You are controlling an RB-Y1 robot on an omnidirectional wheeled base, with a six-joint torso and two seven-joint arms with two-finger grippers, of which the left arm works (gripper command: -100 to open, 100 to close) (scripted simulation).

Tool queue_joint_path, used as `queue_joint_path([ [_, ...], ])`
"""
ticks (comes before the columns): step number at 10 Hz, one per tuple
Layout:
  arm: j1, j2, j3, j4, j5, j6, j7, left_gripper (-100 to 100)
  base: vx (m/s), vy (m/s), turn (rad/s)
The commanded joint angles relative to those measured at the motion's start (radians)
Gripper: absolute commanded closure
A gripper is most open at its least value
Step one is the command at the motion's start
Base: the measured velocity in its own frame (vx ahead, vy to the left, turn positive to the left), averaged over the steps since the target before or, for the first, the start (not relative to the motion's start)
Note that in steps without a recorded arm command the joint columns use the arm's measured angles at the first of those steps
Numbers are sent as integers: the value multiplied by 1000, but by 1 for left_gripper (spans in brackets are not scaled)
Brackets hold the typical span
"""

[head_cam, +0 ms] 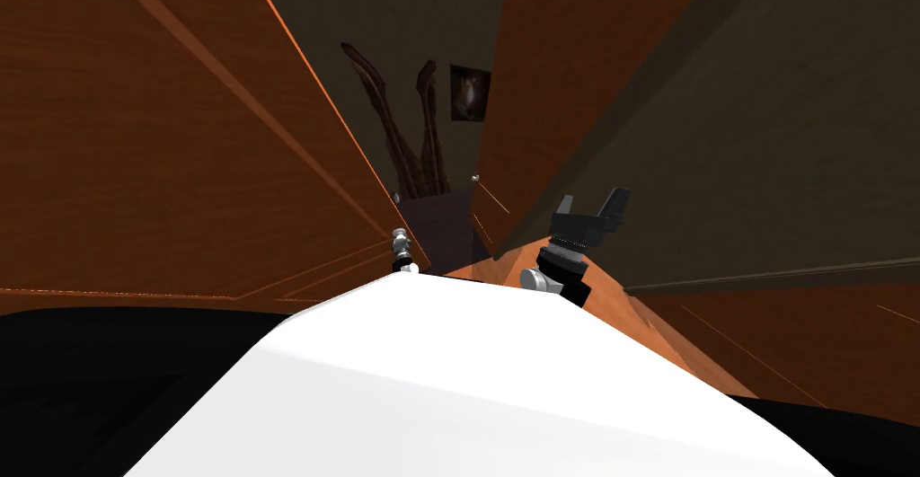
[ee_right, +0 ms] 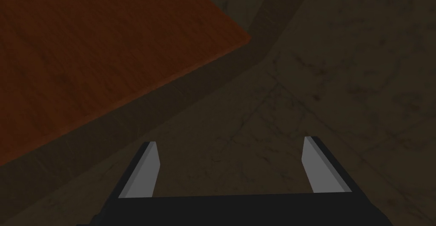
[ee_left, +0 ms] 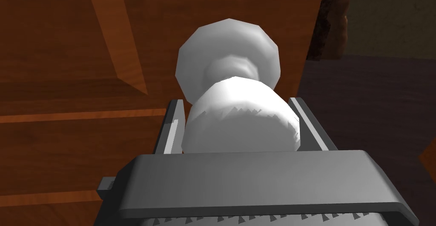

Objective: Push the door open

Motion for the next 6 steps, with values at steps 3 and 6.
queue_joint_path([
  [3, -2, -7, 61, 7, -12, -10, -2, 100, 193, 54, 96],
  [6, -2, -14, 84, 8, -17, -9, -4, 100, 157, 29, 64],
])
